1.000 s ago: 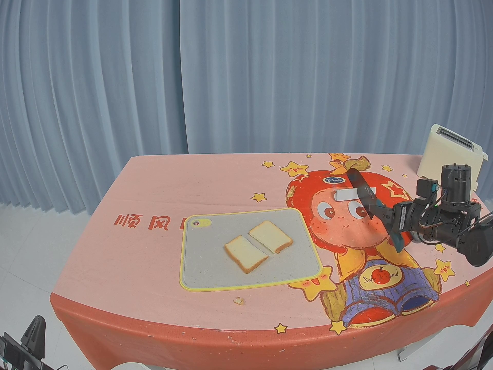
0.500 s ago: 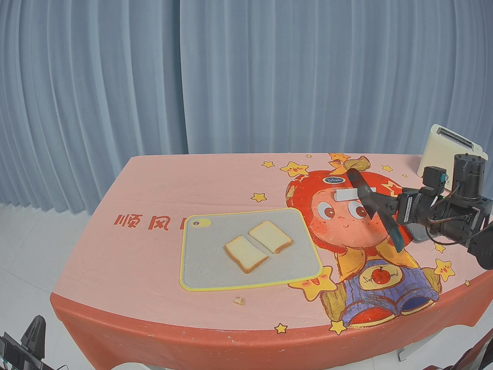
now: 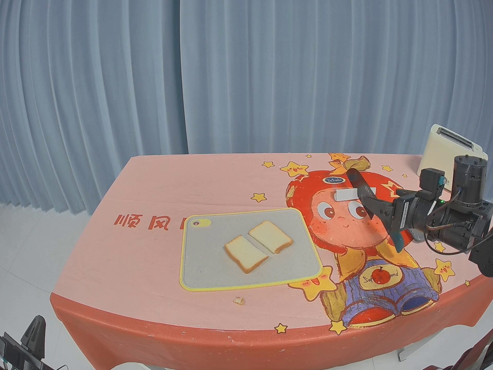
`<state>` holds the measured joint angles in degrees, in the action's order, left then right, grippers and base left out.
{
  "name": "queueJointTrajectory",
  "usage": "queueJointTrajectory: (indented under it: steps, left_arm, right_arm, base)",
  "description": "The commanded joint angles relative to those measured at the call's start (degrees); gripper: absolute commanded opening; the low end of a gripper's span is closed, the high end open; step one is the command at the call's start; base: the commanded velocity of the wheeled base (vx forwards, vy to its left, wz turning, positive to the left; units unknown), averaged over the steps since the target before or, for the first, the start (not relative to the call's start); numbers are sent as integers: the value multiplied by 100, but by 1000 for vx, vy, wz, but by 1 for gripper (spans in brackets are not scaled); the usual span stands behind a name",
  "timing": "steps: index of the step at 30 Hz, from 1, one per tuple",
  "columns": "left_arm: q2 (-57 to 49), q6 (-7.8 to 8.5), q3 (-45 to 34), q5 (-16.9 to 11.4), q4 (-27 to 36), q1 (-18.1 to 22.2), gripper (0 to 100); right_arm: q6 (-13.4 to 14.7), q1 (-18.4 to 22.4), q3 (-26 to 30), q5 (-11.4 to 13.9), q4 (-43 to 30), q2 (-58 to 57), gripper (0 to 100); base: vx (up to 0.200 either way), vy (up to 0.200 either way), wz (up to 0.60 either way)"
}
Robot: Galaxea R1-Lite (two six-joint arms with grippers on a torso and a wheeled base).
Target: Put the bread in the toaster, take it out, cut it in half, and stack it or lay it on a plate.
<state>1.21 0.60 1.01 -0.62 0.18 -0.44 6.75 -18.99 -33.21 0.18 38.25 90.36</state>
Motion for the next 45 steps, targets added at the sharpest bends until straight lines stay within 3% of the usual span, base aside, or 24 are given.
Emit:
queueJointTrajectory:
  steps: [1,35,45]
  left_arm:
    - [2,2,-92,1,-1,0,0]
    - [2,2,-92,1,-1,0,0]
    - [2,2,-92,1,-1,0,0]
  right_arm:
    - [1,-166,25,-62,-11,-1,100]
    - [28,-1019,341,-97,-20,26,100]
    - [19,-1133,332,-308,7,61,100]
  base:
    - [0,0,0]
    - [0,0,0]
    - [0,0,0]
